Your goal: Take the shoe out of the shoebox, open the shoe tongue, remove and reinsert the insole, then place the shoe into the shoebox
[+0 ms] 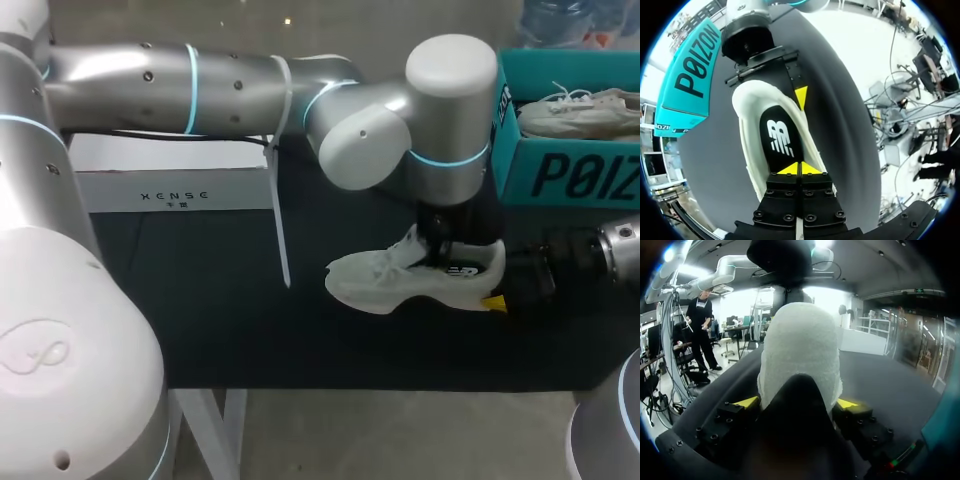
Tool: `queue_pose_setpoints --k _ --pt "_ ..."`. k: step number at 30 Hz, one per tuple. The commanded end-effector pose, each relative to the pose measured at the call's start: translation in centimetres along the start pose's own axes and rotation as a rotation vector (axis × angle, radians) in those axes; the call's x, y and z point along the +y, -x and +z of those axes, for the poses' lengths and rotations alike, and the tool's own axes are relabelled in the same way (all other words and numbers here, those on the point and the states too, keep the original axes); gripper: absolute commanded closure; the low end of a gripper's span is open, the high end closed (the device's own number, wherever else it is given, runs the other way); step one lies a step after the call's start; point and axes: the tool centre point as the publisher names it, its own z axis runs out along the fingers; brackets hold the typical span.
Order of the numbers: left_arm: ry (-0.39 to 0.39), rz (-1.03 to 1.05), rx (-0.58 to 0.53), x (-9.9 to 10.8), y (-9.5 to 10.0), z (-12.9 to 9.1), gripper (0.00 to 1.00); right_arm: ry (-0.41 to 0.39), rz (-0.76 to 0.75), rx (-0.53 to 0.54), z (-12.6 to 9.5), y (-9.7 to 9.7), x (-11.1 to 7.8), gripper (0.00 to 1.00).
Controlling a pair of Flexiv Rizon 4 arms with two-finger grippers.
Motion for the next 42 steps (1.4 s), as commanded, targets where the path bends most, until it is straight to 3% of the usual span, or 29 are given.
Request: queue_pose_setpoints --k 1,9,12,17,30,42 --pt "0.003 0.005 0.003 -0.1 -0.2 1.1 1.0 -0.003 0.0 0.0 0.1 -0.1 -0.2 1.0" --pt "0.016 0.009 0.039 0.2 -0.4 2.2 1.0 -0.003 0.0 0.0 0.1 -0.1 -0.2 1.0" --pt "0.016 0.013 0.039 0.1 -0.2 2.3 0.75 -0.003 0.0 0.0 0.1 -0.1 -0.2 1.0" --pt "0.016 0.02 0.037 -0.2 -0.1 2.3 0.82 -0.003 0.0 0.0 0.1 -0.1 -0.2 1.0" --pt "0.04 0.038 0.009 -0.4 -0.1 3.0 0.75 -0.003 0.0 0.0 0.1 -0.1 -0.2 1.0" --pt "0.099 0.08 -0.054 -0.5 -0.1 6.9 0.69 -0.003 0.0 0.0 0.1 -0.1 -0.2 1.0"
